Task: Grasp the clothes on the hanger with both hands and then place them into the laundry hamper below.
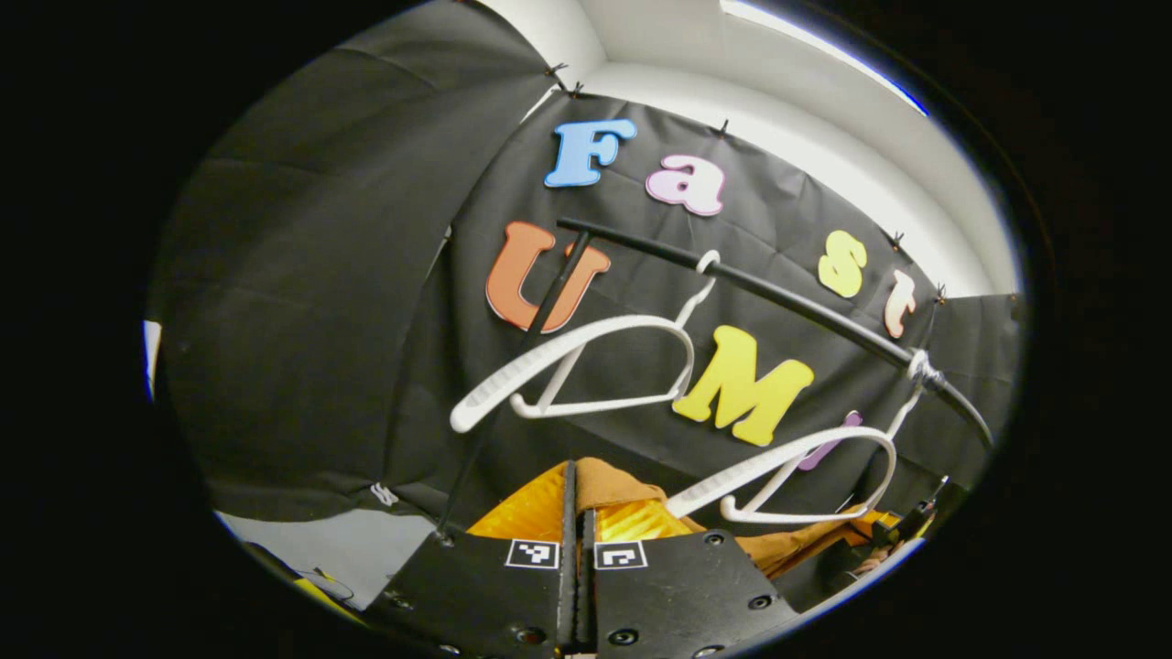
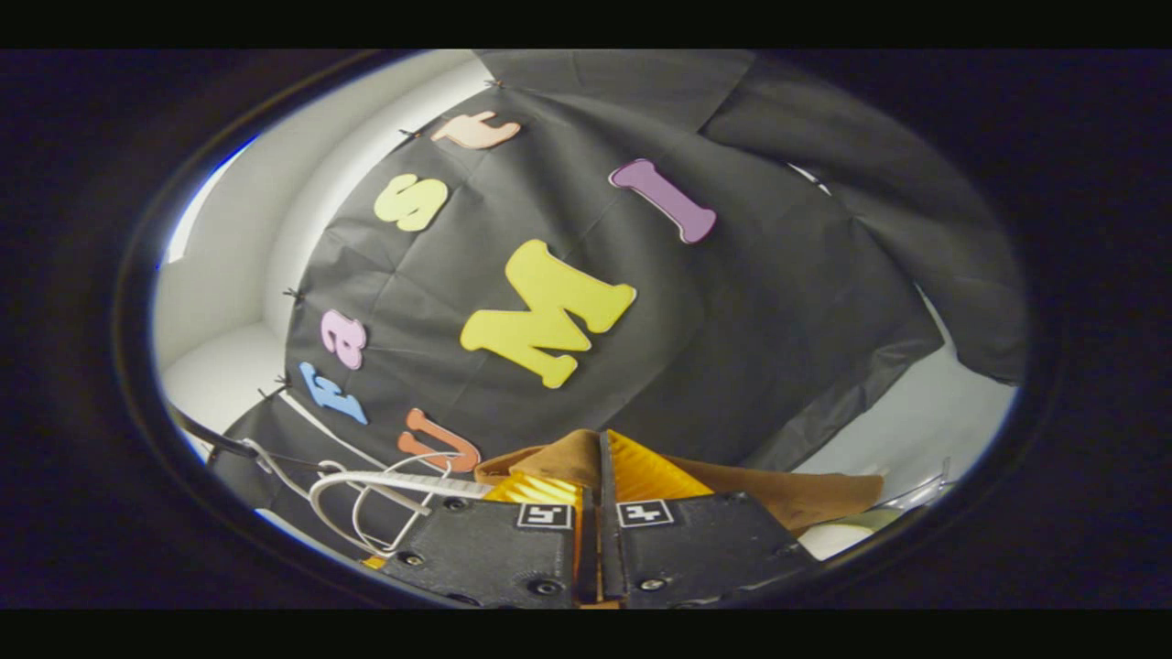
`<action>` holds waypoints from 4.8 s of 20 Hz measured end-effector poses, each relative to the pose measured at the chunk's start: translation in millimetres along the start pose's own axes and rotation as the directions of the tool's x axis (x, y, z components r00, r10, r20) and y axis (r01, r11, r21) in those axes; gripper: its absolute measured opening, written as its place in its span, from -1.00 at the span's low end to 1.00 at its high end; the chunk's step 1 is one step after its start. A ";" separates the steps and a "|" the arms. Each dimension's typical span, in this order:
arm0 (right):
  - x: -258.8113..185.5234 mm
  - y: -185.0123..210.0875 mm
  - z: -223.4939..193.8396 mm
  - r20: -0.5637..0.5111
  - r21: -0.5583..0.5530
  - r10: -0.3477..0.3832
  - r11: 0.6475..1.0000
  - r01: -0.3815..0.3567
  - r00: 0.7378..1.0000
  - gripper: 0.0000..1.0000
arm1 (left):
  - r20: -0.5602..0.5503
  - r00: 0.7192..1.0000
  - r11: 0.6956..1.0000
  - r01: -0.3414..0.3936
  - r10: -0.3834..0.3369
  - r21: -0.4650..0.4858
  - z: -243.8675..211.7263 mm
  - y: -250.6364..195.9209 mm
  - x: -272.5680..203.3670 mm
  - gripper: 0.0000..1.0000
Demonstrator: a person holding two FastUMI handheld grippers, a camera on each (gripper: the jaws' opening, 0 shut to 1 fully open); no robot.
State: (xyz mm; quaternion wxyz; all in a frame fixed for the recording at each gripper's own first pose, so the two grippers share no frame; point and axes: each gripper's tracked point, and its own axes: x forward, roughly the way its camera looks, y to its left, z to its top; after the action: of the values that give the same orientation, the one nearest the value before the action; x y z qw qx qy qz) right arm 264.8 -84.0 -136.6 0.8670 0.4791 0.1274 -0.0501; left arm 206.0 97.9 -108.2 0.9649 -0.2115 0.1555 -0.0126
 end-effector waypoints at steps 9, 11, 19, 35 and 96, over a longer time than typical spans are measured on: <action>-24.7 -22.7 -24.6 -0.039 -0.043 -0.023 0.999 0.022 0.999 -1.00 | -0.050 0.999 1.000 0.005 -0.005 -0.002 -45.8 24.0 -11.6 -1.00; -31.6 -26.4 -32.6 -0.051 -0.062 -0.024 0.998 0.021 0.998 -1.00 | -0.053 0.999 1.000 0.008 -0.007 0.017 -51.8 22.4 -15.3 -1.00; -70.8 -6.0 -73.1 -0.130 -0.115 0.045 0.992 -0.060 0.990 -1.00 | -0.052 0.997 0.996 0.066 -0.063 0.059 -68.4 2.6 -41.0 -0.99; -131.5 68.9 -168.7 -0.374 -0.190 0.203 0.938 -0.290 0.905 -0.90 | -0.126 0.935 0.924 0.348 -0.330 0.160 -91.9 -115.4 -103.9 -0.99; -207.7 -69.7 -150.0 -0.025 -0.657 -0.391 0.700 0.280 0.920 0.69 | -0.456 0.883 0.874 0.302 -0.107 0.381 -207.8 -87.9 -95.9 0.91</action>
State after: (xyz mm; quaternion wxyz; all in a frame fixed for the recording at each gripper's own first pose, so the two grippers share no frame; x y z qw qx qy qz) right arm 24.4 -2.1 -214.0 0.9402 0.1249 0.2924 -0.1219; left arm 55.0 -57.4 -222.8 0.9235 0.0048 0.3292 -0.1971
